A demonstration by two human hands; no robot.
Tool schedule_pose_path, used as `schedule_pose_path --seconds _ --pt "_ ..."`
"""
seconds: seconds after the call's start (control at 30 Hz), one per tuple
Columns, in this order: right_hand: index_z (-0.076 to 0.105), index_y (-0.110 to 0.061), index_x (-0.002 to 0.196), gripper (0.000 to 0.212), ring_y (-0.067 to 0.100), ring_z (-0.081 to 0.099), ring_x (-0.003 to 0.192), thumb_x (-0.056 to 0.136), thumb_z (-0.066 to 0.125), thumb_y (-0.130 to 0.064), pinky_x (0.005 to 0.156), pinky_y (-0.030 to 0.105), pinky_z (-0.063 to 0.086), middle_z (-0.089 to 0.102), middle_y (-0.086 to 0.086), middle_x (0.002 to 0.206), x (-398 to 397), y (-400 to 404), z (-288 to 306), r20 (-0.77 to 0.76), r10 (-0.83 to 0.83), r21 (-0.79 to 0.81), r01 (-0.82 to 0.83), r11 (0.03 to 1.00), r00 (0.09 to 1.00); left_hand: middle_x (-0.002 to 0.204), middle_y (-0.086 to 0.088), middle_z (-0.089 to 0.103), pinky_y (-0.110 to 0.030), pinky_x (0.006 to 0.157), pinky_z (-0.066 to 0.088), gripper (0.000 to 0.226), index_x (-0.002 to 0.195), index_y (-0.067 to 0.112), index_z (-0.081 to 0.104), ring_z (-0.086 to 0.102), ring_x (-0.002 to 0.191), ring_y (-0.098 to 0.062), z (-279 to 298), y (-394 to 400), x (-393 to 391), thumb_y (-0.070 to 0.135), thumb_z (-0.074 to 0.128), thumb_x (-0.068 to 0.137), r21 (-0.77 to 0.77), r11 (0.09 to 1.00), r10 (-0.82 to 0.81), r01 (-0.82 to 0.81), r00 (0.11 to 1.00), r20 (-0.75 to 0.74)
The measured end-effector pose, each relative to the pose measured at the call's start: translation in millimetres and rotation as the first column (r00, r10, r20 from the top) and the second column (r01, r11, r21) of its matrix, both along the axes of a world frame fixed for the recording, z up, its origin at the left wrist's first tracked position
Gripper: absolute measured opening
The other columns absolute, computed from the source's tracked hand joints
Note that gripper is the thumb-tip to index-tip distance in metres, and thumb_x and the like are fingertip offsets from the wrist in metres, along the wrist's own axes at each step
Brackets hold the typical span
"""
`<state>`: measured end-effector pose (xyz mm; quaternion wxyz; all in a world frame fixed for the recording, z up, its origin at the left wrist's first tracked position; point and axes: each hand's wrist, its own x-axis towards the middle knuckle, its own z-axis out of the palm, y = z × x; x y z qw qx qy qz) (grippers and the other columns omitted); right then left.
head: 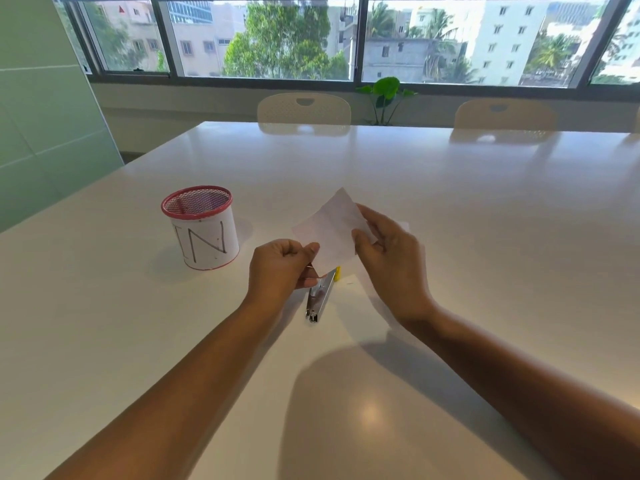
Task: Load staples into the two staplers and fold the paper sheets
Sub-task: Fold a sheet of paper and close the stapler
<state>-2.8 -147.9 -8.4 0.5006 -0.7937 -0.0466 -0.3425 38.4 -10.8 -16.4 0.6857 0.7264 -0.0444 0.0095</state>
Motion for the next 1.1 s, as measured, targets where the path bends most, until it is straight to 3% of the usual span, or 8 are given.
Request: schedule_pose_path --seconds 0.07,0.2,0.33,0.43,0.53,0.67,0.97,1.1 --pt "0.058 -0.008 0.123 0.034 0.003 0.060 0.083 0.089 0.055 -0.008 0.064 -0.002 0.041 0.066 0.002 0.109 1.9 -2.4 -0.1 0.025 -0.029 0.010 0.029 1.000 0.999 0.043 0.004 0.060 -0.014 0.046 0.051 0.021 0.066 0.006 0.059 0.058 0.039 -0.004 1.0 -1.4 -1.7 0.020 0.065 0.081 0.007 1.000 -0.011 0.011 1.000 0.016" --pt "0.065 -0.009 0.113 0.029 0.010 0.067 0.083 0.085 0.059 -0.006 0.074 0.001 0.044 0.071 0.005 0.102 4.1 -4.8 -7.5 0.171 -0.040 -0.308 0.092 0.947 0.984 0.050 0.011 0.063 -0.009 0.049 0.049 0.019 0.065 0.018 0.060 0.061 0.045 -0.001 3.3 -4.5 -7.5 0.024 0.063 0.083 0.049 0.999 -0.021 0.017 0.996 0.086" --pt "0.060 -0.015 0.122 0.037 0.018 0.067 0.096 0.085 0.057 -0.009 0.082 0.020 0.050 0.065 0.003 0.118 2.5 -1.1 -11.4 0.130 -0.058 -0.415 0.107 0.904 0.990 0.065 0.006 0.065 -0.008 0.054 0.050 0.016 0.068 0.024 0.061 0.064 0.053 0.001 5.4 -6.3 -12.8 0.024 0.060 0.084 0.038 0.998 -0.048 0.044 0.991 0.128" --pt "0.049 -0.012 0.131 0.042 0.018 0.050 0.123 0.090 0.053 -0.014 0.100 0.026 0.039 0.051 0.004 0.135 0.6 2.4 -13.3 0.043 -0.001 -0.500 0.023 0.866 0.999 0.072 0.004 0.070 -0.018 0.066 0.056 0.012 0.074 0.026 0.064 0.069 0.064 -0.008 6.6 -6.1 -16.6 0.023 0.059 0.085 -0.050 0.996 -0.062 0.067 0.994 0.092" --pt "0.036 -0.010 0.139 0.049 0.016 0.027 0.137 0.093 0.044 -0.022 0.113 0.033 0.020 0.036 0.006 0.146 -0.4 6.2 -14.7 -0.063 0.068 -0.579 -0.091 0.810 0.996 0.063 0.009 0.072 -0.016 0.060 0.055 0.014 0.076 0.024 0.066 0.070 0.065 -0.009 9.6 -5.3 -19.8 0.018 0.057 0.086 -0.160 0.982 -0.090 0.099 0.994 0.066" --pt "0.028 -0.011 0.143 0.058 0.013 0.018 0.139 0.090 0.028 -0.036 0.114 0.030 0.011 0.028 0.005 0.150 -0.2 6.3 -14.4 -0.100 0.070 -0.633 -0.117 0.765 0.993 0.059 0.013 0.070 -0.013 0.057 0.053 0.014 0.076 0.023 0.066 0.069 0.061 -0.006 12.3 -6.0 -22.6 0.019 0.057 0.086 -0.180 0.979 -0.087 0.099 0.994 0.074" --pt "0.042 -0.003 0.135 0.053 0.026 0.035 0.133 0.091 0.031 -0.031 0.109 0.044 0.020 0.042 0.014 0.142 1.2 5.6 -15.0 0.037 0.023 -0.710 0.010 0.704 0.999 0.063 0.013 0.072 -0.017 0.061 0.056 0.015 0.077 0.026 0.066 0.070 0.065 -0.007 12.8 -6.4 -21.1 0.019 0.056 0.086 -0.239 0.967 -0.081 0.091 0.995 0.050" --pt "0.048 -0.001 0.130 0.049 0.027 0.042 0.130 0.091 0.034 -0.028 0.108 0.045 0.026 0.049 0.015 0.136 1.9 7.0 -15.1 0.145 -0.032 -0.784 0.134 0.606 0.989 0.062 0.012 0.071 -0.020 0.065 0.057 0.014 0.077 0.025 0.066 0.070 0.063 -0.007 12.4 -5.4 -20.3 0.020 0.056 0.085 -0.241 0.967 -0.074 0.083 0.996 0.047"
